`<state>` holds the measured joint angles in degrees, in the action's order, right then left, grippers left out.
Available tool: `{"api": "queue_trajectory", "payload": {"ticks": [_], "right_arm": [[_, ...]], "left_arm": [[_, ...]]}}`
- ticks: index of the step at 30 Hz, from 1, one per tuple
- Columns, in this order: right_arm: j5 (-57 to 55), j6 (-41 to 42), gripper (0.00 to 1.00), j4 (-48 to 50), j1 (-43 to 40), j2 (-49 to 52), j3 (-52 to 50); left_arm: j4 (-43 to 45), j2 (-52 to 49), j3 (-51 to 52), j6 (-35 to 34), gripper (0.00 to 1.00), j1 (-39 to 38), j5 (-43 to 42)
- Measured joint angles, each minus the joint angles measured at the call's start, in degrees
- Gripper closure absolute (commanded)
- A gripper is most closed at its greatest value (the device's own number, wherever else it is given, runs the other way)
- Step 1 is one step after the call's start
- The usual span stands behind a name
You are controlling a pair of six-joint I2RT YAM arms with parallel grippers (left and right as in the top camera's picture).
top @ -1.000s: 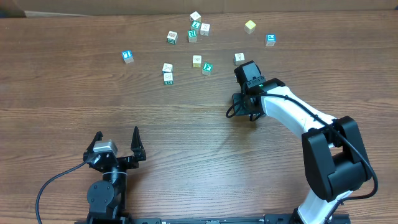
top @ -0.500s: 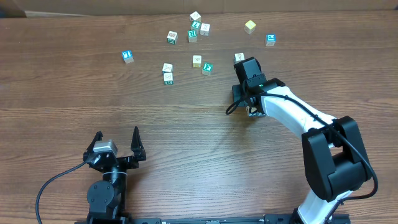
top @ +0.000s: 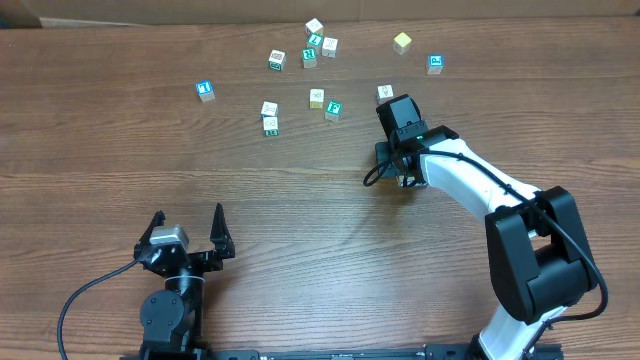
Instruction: Form a horizontal line
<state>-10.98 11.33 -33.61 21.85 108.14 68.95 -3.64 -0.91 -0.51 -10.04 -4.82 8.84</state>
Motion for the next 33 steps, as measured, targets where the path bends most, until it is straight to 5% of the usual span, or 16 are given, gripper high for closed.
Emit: {"api": "queue_trajectory", "payload": {"ticks": [33], "right_arm": [[0.0,2.0,0.92,-3.3,0.0,0.0,0.0]], "left_arm": [[0.0,0.0,0.0,0.0,0.01,0.0,0.0]]}}
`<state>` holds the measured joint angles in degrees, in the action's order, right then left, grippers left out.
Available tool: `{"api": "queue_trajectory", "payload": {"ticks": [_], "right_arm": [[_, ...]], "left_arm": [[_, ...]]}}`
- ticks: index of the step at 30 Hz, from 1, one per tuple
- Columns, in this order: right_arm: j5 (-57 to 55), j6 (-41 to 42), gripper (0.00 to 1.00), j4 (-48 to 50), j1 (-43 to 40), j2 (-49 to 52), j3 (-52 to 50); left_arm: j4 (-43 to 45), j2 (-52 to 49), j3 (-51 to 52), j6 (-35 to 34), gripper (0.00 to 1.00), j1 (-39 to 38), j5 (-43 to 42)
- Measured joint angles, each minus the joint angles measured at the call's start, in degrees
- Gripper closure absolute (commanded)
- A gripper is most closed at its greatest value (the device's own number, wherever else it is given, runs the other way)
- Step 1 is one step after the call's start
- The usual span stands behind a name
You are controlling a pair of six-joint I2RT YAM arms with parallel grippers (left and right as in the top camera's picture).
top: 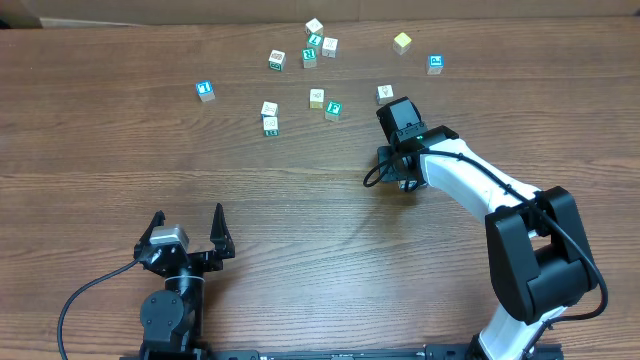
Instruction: Form a horizontal line
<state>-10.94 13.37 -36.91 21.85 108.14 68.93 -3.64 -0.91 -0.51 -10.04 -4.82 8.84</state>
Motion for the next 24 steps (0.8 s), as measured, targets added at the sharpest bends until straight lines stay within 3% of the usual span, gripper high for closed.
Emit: {"api": "queue_trajectory", "payload": {"ticks": [10,16,24], "right_arm": [[0.1,-0.4,0.95,3.2,0.0,0.0,0.0],[7.4,-8.5,0.95,1.2,0.0,0.0,0.0],[10.9,-10.5,0.96,-1.0,0.0,0.0,0.0]], "left_arm": [[0.0,0.0,0.0,0.0,0.0,0.0,0.0],[0.0,0.0,0.0,0.0,0.0,0.0,0.0],[0.0,0.0,0.0,0.0,0.0,0.0,0.0]]}}
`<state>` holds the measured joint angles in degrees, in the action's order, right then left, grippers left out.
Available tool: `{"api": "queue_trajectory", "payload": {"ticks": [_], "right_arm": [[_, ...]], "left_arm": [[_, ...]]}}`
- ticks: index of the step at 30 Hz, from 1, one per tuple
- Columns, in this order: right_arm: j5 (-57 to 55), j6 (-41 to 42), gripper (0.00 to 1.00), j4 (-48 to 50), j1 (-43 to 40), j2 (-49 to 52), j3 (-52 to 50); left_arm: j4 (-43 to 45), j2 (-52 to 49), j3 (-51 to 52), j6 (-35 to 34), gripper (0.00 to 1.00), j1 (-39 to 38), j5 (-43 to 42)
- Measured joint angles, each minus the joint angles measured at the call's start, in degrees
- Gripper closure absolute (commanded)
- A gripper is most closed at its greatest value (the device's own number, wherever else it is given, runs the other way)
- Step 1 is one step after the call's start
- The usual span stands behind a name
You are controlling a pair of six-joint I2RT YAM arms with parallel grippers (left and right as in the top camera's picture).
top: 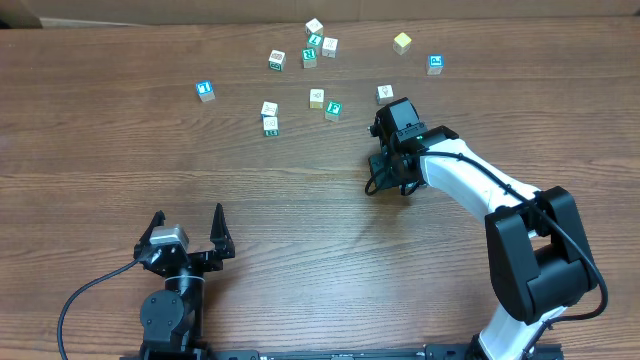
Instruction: Form a horizontal line
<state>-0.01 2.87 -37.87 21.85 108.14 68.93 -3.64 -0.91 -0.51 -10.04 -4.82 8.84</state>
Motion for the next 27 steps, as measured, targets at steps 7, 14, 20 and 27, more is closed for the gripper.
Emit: {"api": "queue_trajectory", "payload": {"ticks": [7,14,20,27], "right_arm": [[-2.4,4.1,0.96,-0.4,0.0,0.0,0.0],[-4.4,6.8,0.96,-0.7,0.0,0.0,0.0],[-6.1,9.1,0.96,-0.8,0.0,0.0,0.0],[-6.9,10.2,0.96,-0.9,0.0,0.0,0.0]], "left_arm": [[0.0,0.0,0.0,0.0,0.0,0.0,0.0],[0.0,0.0,0.0,0.0,0.01,0.0,0.0],[0.0,0.0,0.0,0.0,0.01,0.0,0.0],[0.0,0.0,0.0,0.0,0.01,0.0,0.0]]}}
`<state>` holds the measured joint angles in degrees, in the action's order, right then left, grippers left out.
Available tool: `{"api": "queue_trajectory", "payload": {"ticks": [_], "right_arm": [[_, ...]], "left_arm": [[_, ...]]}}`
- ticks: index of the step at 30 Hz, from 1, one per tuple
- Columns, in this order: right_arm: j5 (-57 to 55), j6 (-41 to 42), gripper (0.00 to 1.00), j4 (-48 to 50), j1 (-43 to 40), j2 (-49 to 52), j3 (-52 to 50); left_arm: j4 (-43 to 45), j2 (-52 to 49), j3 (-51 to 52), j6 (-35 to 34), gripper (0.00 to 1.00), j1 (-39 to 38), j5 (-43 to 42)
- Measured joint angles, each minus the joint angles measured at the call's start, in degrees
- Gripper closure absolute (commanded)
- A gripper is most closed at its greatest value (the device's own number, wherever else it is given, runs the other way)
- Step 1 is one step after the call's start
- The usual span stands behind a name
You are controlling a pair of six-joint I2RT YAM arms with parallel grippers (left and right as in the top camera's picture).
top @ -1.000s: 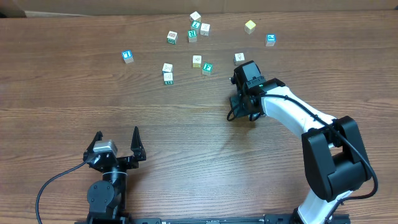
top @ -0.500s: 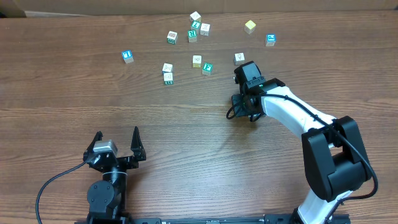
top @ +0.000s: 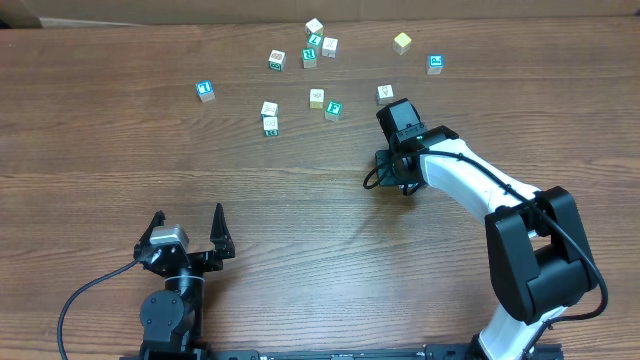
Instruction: Form a horizontal line
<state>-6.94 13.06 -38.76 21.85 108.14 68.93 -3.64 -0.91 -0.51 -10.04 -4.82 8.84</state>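
Several small lettered cubes lie scattered across the far half of the table, among them a blue one at the left, a yellow one and a blue one at the right. A white cube lies just beyond my right gripper. That gripper points down at the table, and its fingers are hidden under its own body. My left gripper rests at the near left, open and holding nothing, far from every cube.
The wooden table is bare between the cubes and the near edge. A pair of cubes touch each other left of centre. A tight cluster sits at the back. A cable loop hangs by the right wrist.
My right wrist has shifted slightly to the right and away from me. The cubes and the left arm are where they were.
My right gripper stood just near of the white cube at the first two moments. It then sat a little further left and nearer, and now it is back at about the first spot. No cube has moved, and the left gripper stayed open.
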Motion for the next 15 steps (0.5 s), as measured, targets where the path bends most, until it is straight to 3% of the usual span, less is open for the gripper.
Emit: {"api": "queue_trajectory", "payload": {"ticks": [15], "right_arm": [[-0.5,0.3,0.96,0.0,0.0,0.0,0.0]], "left_arm": [[0.0,0.0,0.0,0.0,0.0,0.0,0.0]]}}
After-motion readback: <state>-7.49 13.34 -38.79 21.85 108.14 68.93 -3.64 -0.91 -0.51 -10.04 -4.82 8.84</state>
